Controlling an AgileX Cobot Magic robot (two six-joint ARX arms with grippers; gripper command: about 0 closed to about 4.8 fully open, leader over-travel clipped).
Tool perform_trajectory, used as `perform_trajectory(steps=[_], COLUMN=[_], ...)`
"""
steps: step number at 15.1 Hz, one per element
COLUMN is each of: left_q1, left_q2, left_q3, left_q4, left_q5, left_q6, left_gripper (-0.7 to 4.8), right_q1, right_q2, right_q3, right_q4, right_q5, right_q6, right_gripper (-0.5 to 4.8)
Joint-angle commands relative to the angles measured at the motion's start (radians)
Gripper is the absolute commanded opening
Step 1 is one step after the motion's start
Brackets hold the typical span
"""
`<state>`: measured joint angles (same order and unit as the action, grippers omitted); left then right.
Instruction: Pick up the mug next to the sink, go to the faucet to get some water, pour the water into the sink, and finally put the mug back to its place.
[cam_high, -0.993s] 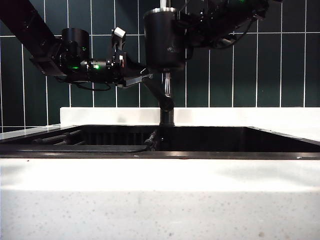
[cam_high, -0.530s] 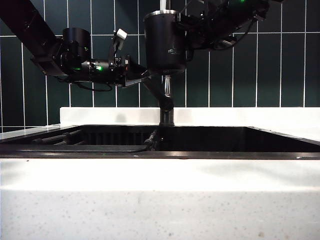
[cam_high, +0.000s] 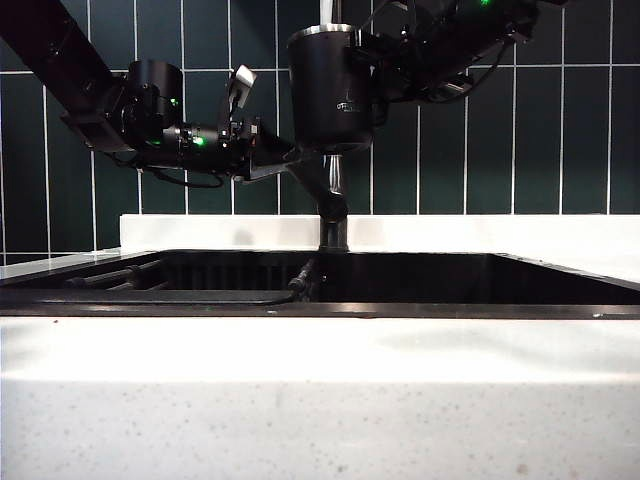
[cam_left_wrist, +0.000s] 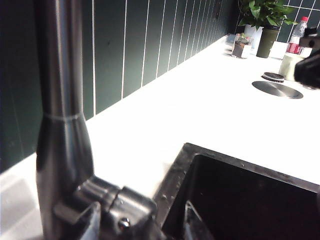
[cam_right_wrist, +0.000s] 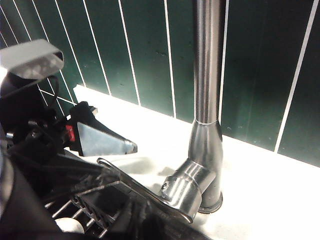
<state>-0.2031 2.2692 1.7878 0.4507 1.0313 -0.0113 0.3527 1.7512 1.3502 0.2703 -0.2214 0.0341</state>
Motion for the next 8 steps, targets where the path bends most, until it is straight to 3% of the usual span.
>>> perform_trajectory(steps=[1, 2, 5, 8], left_q1=[-0.001, -0.001, -0.001, -0.001], left_q2=[-0.008, -0.008, -0.008, -0.008], left_q3=[0.003, 0.003, 0.003, 0.003], left_q4=[-0.07, -0.068, -0.066, -0.031], left_q5=[-0.008, -0.034, -0.26, -0.348], left_q6=[0.094, 0.096, 0.172, 0.179], left_gripper=[2.1, 2.1, 2.1, 2.1], right_q1=[0.0, 0.0, 0.0, 0.0], right_q2=[-0.011, -0.011, -0.011, -0.011], right_q3=[0.008, 0.008, 0.008, 0.008], right_q4=[0.047, 0.047, 0.046, 0.046], right_q5=[-0.006, -0.005, -0.006, -0.005], right_q6=[-0.012, -0.012, -0.012, -0.012], right_gripper=[-0.01, -0.01, -0.01, -0.01])
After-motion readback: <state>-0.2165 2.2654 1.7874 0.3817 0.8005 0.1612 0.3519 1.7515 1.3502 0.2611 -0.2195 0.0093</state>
